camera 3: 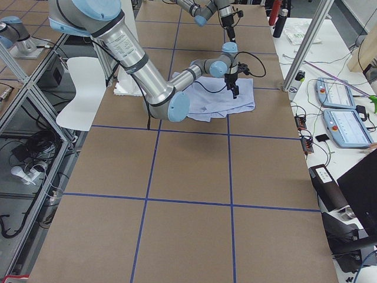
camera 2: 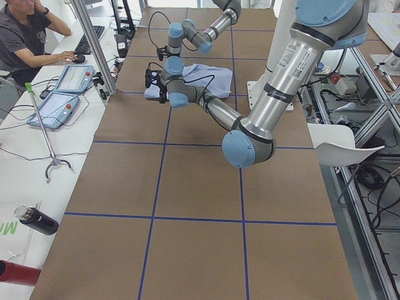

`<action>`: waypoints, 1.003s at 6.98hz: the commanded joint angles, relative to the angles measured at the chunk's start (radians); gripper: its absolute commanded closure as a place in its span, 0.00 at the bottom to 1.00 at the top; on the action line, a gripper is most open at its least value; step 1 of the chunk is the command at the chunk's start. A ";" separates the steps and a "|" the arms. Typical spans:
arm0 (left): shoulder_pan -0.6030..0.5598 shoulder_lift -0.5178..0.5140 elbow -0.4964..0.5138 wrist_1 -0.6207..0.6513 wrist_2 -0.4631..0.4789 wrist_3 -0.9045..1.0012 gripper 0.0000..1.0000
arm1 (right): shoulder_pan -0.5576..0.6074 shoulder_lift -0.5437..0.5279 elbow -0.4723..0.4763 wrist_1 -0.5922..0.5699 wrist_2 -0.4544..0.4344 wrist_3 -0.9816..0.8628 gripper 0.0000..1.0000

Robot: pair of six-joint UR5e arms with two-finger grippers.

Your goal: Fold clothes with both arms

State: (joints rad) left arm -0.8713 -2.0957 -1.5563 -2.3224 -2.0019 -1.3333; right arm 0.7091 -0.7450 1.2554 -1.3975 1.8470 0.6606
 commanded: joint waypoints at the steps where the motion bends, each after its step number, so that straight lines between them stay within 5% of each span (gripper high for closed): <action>1: 0.000 -0.006 -0.008 0.000 0.002 -0.001 0.00 | 0.000 -0.007 -0.028 -0.001 0.000 -0.009 0.00; 7: 0.002 -0.026 -0.008 0.000 0.003 -0.001 0.00 | 0.024 0.004 -0.065 -0.005 0.000 -0.038 0.00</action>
State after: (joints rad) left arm -0.8698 -2.1192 -1.5659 -2.3224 -1.9988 -1.3346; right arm 0.7355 -0.7495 1.1941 -1.4038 1.8468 0.6203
